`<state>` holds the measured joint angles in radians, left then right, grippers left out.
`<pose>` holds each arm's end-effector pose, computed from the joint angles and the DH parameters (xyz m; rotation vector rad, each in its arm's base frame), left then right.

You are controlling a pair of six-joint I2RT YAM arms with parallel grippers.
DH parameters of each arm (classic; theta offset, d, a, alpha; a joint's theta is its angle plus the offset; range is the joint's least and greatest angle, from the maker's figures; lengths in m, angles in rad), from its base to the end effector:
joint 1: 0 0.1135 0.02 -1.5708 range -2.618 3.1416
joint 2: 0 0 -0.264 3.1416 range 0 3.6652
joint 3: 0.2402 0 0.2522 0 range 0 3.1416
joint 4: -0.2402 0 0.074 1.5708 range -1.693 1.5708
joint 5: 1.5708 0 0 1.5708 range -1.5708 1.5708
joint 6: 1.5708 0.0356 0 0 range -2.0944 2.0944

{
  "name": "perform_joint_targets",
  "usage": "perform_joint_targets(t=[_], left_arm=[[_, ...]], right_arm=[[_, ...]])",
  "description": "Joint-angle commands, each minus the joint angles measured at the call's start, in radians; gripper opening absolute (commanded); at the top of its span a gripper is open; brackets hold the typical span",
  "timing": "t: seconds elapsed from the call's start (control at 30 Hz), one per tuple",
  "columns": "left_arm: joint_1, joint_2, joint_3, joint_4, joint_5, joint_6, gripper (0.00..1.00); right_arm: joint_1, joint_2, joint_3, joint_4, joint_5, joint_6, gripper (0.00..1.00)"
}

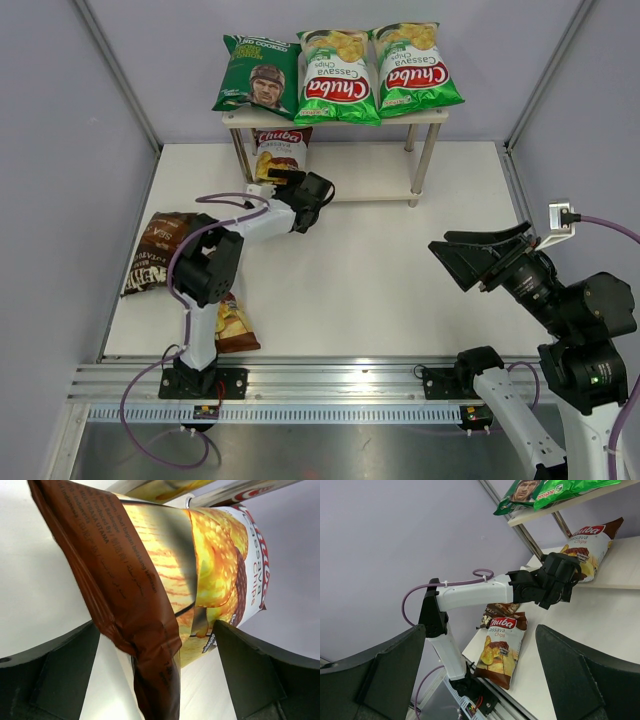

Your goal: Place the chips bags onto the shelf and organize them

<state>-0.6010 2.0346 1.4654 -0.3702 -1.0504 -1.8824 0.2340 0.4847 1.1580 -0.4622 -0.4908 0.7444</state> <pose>0.3729 -0.2182 0.1941 -1.4667 1.3474 -0.2384 0.0385 0.0264 0.4582 -0.0671 1.4821 1.1371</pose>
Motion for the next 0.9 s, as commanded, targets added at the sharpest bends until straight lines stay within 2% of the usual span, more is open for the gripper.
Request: perform_joint_targets(t=[0.0,0.17,0.4,0.7,0.87], left_arm=[[-0.014,-0.089,-0.037,0.048,-0.060,0.029,0.99],[-0.025,-0.143,-0.099,0.045,-0.049,0.028,0.99],[-0.029,-0.198,-0.175,0.154,0.003,0.131,0.99],[-0.065,-0.381,-0.342,0.355,0.072,0.417,0.99],[-0.082,-0.508,-0.450,0.380,0.070,0.460,0.99]], right_arm=[[0.008,0.002,-0.009,0.056,0.000,0.007,0.99],[0.008,-0.001,-0.012,0.054,0.004,0.004,1.00],[0.008,-0.006,-0.020,0.074,-0.025,0.004,0.99],[0.008,-0.008,-0.027,0.074,-0.049,-0.036,1.00],[0.008,-0.014,-0.030,0.071,-0.055,-0.063,0.99]])
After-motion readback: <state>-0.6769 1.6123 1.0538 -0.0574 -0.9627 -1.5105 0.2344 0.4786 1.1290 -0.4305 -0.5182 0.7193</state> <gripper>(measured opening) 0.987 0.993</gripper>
